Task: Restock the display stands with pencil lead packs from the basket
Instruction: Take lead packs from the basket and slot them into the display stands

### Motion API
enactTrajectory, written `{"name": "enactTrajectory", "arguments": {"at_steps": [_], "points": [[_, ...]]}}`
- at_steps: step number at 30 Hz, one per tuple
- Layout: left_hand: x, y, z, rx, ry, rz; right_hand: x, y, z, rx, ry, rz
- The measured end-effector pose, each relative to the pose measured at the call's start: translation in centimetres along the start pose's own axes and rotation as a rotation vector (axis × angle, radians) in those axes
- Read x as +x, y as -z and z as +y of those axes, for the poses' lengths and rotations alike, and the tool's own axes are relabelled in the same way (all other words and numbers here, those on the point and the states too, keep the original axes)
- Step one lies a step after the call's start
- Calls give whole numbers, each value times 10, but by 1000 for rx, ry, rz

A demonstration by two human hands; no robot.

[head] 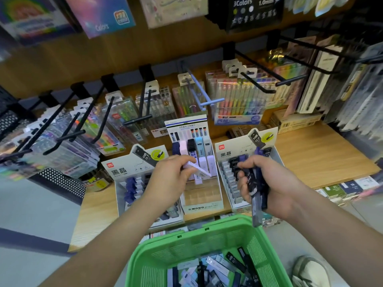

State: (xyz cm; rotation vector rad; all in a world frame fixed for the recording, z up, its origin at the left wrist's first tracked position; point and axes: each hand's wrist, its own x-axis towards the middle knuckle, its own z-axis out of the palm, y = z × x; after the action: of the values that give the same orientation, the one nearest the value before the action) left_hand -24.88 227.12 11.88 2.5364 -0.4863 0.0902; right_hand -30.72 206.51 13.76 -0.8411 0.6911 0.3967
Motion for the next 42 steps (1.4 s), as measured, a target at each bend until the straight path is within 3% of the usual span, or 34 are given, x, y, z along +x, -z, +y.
{"name": "enactTrajectory", "arguments": {"at_steps": [12, 23, 27, 31, 33, 36, 39, 42], "points": [[33, -62, -27, 275, -128, -150, -5, -1, -5, -25, 59, -41], [33, -79, -34, 332, -231, 52, -7, -3, -5, 42, 96, -73], [28, -79, -37, 140, -118, 106, -7, -2, -5, 49, 81, -96], [20, -67, -27, -140, 149, 220, -7, -3, -2, 46, 64, -127], [10, -59, -12, -446, 324, 122, -7, -5, 0, 36, 90, -121], [-13, -41, 19, -909, 486, -205, -5, -9, 6, 44, 142, -80], [-35, -24, 46, -1031, 502, -524, -4, -13, 10, 47, 192, -37], [-54, -15, 63, -1039, 498, -527, -4, -16, 14, 101, 235, -32]]}}
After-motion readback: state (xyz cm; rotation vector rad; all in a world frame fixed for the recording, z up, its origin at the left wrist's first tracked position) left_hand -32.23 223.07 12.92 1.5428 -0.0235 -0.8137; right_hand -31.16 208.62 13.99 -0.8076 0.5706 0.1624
